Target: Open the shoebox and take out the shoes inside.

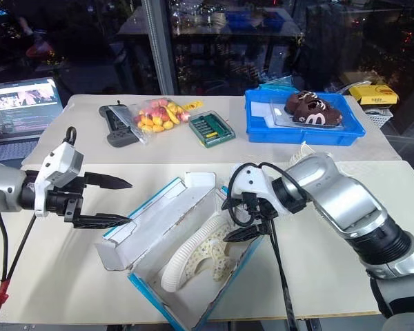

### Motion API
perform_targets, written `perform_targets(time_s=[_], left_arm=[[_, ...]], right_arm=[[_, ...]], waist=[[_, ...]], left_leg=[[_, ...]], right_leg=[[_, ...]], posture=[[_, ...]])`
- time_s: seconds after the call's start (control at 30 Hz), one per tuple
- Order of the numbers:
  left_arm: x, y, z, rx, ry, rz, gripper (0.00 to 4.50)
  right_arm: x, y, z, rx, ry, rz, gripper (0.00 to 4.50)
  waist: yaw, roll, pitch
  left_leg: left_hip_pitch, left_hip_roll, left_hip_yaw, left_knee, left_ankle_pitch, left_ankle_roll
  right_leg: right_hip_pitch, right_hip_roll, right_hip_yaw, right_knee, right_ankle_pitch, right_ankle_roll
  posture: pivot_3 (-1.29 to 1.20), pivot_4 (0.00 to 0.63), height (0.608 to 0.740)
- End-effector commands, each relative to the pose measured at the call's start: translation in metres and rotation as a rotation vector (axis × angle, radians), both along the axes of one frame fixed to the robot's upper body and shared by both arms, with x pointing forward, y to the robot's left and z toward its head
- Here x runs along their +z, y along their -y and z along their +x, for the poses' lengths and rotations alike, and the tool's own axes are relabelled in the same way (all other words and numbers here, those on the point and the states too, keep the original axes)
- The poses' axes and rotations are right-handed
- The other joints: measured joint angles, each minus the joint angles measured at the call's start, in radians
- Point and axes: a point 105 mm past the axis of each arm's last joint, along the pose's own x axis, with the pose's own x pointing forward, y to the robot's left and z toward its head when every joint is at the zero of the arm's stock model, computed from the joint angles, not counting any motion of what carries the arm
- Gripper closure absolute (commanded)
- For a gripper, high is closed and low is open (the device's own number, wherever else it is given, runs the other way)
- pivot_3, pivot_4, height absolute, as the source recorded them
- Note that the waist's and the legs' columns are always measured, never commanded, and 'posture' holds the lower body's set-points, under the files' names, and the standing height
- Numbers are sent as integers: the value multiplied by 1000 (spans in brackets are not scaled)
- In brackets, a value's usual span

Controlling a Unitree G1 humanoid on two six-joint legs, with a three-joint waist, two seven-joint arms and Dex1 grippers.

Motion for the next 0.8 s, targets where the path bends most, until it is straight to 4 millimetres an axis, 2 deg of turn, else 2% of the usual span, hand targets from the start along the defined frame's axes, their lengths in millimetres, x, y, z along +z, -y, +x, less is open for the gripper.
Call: perform_targets(time_s=[0.03,0.13,0.27,0.33,0.37,0.53,0.67,0.8], left_arm=[[11,-1,-3,6,61,6,0],[10,-1,-5,16,62,6,0],[8,-2,-7,27,62,8,0],[7,-2,-8,32,61,9,0],[7,-2,-8,33,61,9,0],[7,-3,-9,39,62,8,0],[6,-2,-7,39,63,5,0],[6,-1,-7,37,62,4,0]], right_arm=[[5,-8,1,65,58,-11,265],[6,-18,3,95,72,-3,265],[7,-20,6,117,92,-13,265],[14,-21,9,112,93,1,265],[17,-21,10,109,96,9,120],[26,-24,6,133,88,29,120],[16,-23,-10,200,35,-21,120],[6,-31,-6,202,62,-25,120]], waist=[[-1,0,0],[-5,0,0],[-2,0,0],[-1,0,0],[-1,0,0],[-1,0,0],[0,0,0],[-2,0,0]], left_leg=[[0,0,0,0,0,0],[0,0,0,0,0,0],[0,0,0,0,0,0],[0,0,0,0,0,0],[0,0,0,0,0,0],[1,0,0,0,0,0],[0,0,0,0,0,0],[1,0,0,0,0,0]], right_leg=[[0,0,0,0,0,0],[0,0,0,1,0,0],[0,1,0,1,0,0],[0,0,0,1,0,0],[0,0,0,1,0,0],[0,1,0,2,0,-1],[0,0,0,2,0,-1],[0,1,0,2,0,-1]], posture=[[0,150,740],[0,150,740],[0,150,740],[0,150,740],[0,150,740],[0,150,740],[0,150,740],[0,150,740]])
